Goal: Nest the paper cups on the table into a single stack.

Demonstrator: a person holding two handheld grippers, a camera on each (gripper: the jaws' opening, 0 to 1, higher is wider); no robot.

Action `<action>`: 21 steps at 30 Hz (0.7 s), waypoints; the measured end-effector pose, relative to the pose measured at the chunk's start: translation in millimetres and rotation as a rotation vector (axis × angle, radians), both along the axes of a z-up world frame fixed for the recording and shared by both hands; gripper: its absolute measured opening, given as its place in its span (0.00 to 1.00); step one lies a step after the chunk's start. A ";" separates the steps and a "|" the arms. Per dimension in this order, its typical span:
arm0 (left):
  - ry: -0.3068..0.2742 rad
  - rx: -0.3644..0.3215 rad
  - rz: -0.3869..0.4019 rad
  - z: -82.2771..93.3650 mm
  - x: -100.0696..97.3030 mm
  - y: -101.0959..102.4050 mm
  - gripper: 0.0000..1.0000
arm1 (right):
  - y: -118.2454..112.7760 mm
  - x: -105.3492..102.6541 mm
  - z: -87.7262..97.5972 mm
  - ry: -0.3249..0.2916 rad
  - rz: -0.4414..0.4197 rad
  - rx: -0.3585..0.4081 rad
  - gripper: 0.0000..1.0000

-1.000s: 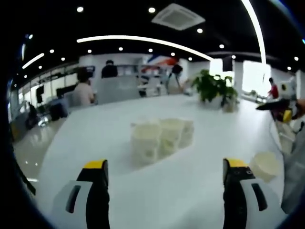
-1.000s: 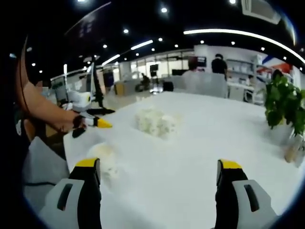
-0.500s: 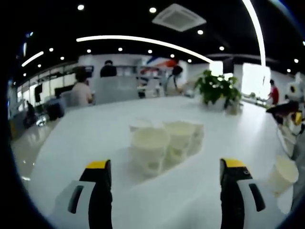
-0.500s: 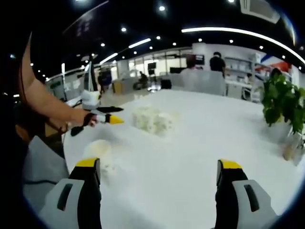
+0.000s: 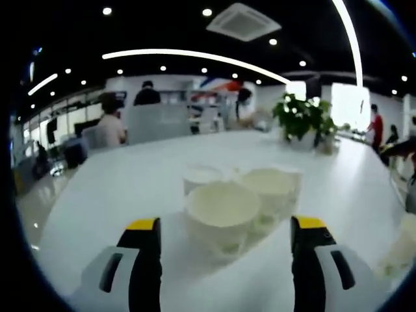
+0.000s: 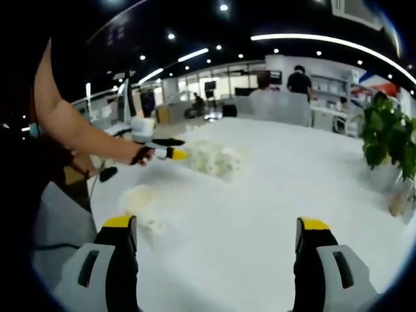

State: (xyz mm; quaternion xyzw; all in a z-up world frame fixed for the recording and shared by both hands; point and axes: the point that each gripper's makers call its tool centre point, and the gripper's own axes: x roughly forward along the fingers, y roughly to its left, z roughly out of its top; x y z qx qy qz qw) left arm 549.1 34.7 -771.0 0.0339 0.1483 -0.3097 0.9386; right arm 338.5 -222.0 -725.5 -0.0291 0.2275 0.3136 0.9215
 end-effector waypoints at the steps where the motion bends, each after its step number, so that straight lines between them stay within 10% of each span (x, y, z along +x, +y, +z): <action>1: 0.001 0.007 -0.006 -0.9 1.6 -1.6 0.77 | -0.1 -0.4 0.4 0.001 0.000 0.000 1.00; 21: 0.021 0.058 -0.037 -10.5 17.8 -5.5 0.48 | -0.7 -7.0 -5.3 0.017 -0.009 -0.006 1.00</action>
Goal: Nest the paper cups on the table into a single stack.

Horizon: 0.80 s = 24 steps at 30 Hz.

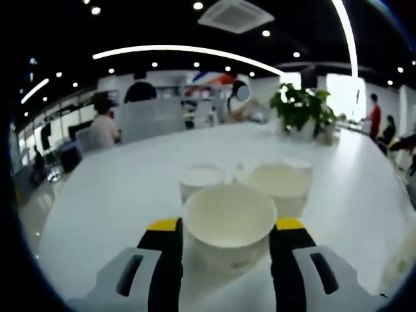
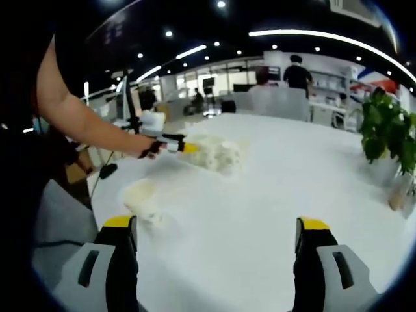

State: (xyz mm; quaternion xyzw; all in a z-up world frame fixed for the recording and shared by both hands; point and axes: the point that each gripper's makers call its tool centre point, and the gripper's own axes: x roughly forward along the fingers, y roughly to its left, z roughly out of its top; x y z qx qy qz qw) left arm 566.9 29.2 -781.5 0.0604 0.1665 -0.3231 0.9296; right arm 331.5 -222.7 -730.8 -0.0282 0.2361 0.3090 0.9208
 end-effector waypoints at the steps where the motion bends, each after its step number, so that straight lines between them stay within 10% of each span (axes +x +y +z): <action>1: 0.001 -0.003 -0.003 0.0 -0.6 0.1 0.45 | -0.2 0.4 -0.1 -0.001 0.000 -0.001 1.00; 24: 0.005 -0.020 -0.002 4.5 -6.0 5.4 0.42 | -3.8 8.0 2.4 -0.040 -0.007 -0.017 1.00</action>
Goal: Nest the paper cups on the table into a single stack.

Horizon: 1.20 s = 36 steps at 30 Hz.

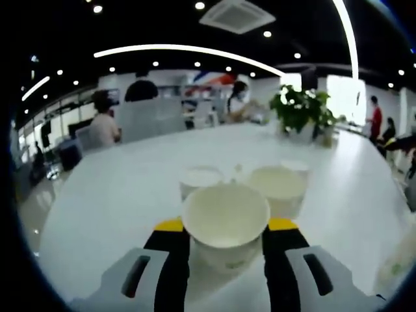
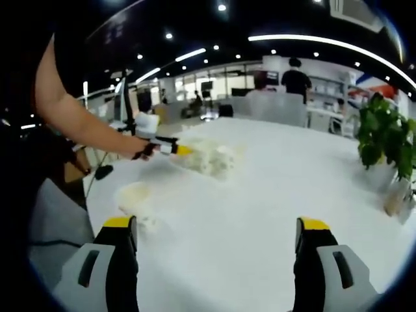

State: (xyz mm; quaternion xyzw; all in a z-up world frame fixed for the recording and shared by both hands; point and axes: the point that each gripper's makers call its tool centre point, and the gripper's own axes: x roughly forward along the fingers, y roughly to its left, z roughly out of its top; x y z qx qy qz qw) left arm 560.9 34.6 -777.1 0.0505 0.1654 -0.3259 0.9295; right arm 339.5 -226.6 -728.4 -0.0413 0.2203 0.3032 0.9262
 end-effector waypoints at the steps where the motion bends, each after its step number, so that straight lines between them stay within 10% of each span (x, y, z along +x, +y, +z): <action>1: 0.000 0.000 0.000 0.6 -0.1 0.4 0.42 | -0.5 0.7 -0.6 -0.003 0.004 -0.004 1.00; 36: -0.030 -0.047 -0.002 60.9 0.7 15.6 0.41 | 1.3 12.6 1.6 -0.044 0.066 -0.022 1.00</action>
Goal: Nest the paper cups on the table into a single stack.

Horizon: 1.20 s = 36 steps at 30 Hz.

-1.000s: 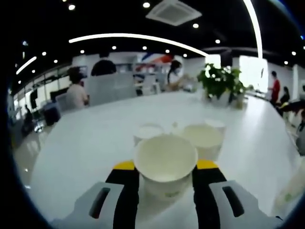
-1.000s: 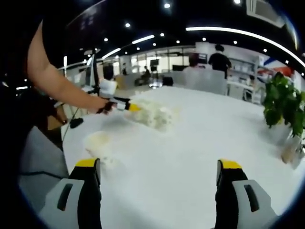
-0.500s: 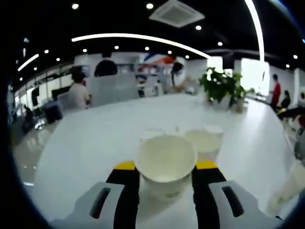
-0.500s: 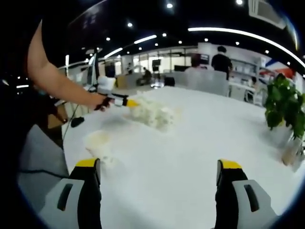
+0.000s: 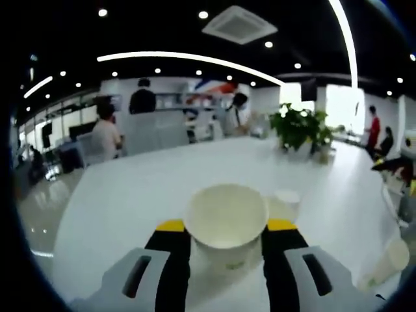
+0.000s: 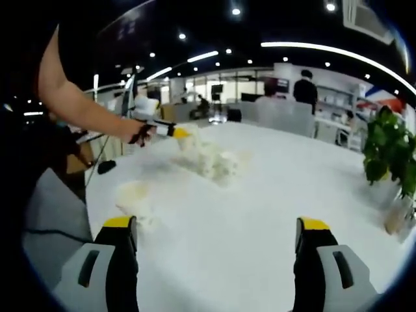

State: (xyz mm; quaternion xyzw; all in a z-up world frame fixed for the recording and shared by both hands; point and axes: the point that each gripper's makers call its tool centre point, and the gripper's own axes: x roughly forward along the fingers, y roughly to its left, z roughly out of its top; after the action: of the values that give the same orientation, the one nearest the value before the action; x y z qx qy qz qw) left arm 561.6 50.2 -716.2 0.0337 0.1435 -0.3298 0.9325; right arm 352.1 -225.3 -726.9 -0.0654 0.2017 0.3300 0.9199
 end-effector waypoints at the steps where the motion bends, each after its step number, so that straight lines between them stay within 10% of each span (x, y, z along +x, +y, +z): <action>1: -0.005 0.002 -0.003 3.0 0.6 -0.3 0.41 | -0.1 0.4 -0.6 0.000 0.002 -0.002 1.00; 36: -0.063 0.014 -0.090 65.3 -5.6 -6.4 0.41 | 5.9 4.8 8.6 -0.038 0.029 0.022 0.99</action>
State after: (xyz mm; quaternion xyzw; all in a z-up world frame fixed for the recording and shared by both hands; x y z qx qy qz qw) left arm 556.0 43.8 -650.9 0.0570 0.1146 -0.3692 0.9205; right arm 356.9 -219.4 -718.3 -0.0644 0.1796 0.3443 0.9193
